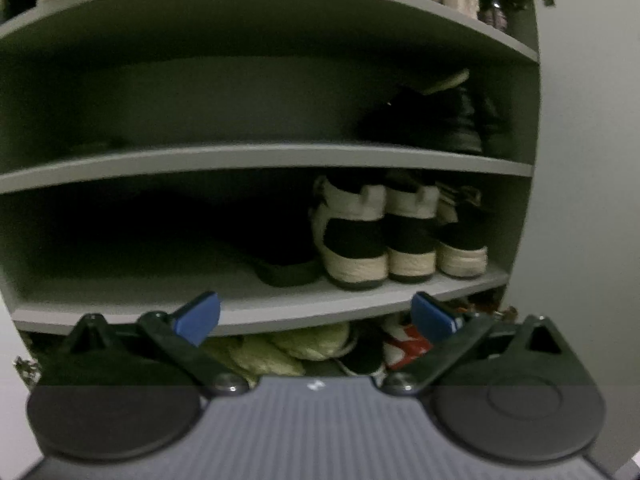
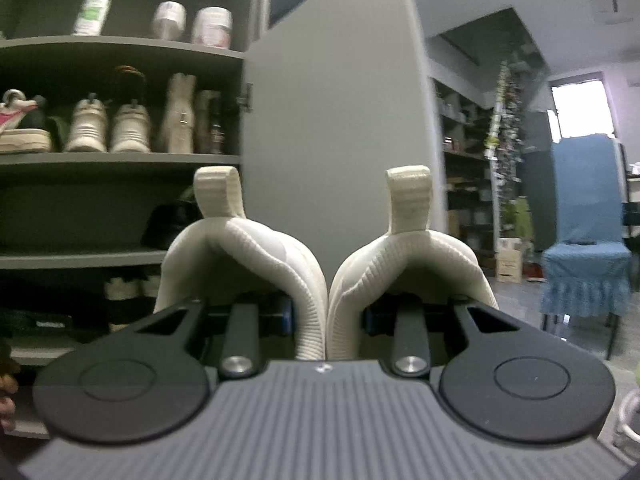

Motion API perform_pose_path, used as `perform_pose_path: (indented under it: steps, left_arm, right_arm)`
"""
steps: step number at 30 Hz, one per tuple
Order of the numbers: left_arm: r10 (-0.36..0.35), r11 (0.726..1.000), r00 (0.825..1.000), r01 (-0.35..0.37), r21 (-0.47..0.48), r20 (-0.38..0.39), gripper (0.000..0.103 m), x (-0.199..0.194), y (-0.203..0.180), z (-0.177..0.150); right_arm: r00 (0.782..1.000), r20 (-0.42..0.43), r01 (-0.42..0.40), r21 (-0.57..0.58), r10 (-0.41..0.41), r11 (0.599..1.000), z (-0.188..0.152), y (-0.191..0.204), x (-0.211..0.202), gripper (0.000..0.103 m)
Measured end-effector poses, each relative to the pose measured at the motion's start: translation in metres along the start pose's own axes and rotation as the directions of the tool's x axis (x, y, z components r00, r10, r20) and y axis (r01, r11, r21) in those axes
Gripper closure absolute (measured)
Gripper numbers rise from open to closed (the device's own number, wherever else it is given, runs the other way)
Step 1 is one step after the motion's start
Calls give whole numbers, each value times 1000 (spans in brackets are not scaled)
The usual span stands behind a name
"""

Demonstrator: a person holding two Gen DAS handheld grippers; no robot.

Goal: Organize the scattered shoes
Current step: 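Carry the white sneakers with the right gripper to the cabinet shelf, then lower the sneakers onto the shelf and open the right gripper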

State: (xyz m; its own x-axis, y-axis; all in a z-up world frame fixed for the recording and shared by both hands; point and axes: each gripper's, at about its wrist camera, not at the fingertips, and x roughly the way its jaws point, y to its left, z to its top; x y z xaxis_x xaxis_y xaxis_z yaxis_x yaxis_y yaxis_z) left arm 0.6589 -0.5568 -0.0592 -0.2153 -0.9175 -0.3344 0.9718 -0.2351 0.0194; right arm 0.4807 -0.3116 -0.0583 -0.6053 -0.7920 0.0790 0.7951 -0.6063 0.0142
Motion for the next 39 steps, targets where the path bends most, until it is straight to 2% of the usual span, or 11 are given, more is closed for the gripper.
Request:
perform_pose_path:
  steps: [6, 11, 14, 18, 21, 24, 30, 33, 39]
  left_arm:
    - [87, 996, 996, -87, -16, 1, 0, -7, 22, 8]
    - [146, 989, 989, -145, -18, 32, 0, -18, 43, 13]
    - [186, 982, 982, -185, -46, 26, 0, -26, 57, 16]
    - [219, 974, 973, -215, -66, 70, 0, -43, 68, 15]
    - [220, 974, 972, -214, -79, 79, 0, -49, 75, 17]
    - [215, 973, 976, -211, -93, 43, 0, -49, 78, 19]
    - [192, 979, 981, -189, -79, 34, 0, -49, 73, 20]
    - [169, 982, 986, -168, -85, -1, 0, -47, 71, 18]
    - [105, 992, 994, -106, -62, -17, 0, -47, 64, 14]
  right_arm:
    - [991, -8, -136, -25, 136, 990, 10, 38, 33, 68]
    - [966, -18, -257, -6, 257, 966, 21, 77, 61, 68]
    - [937, -17, -349, 0, 349, 937, 38, 109, 85, 68]
    - [888, -9, -459, 13, 459, 888, 63, 161, 122, 68]
    - [868, -47, -495, 14, 495, 869, 71, 199, 145, 68]
    - [845, -85, -529, 17, 528, 849, 78, 238, 168, 68]
    - [792, -162, -592, 29, 588, 805, 93, 313, 213, 68]
    - [800, -175, -582, 8, 574, 813, 92, 331, 225, 68]
    - [789, -228, -593, -41, 571, 804, 98, 354, 237, 68]
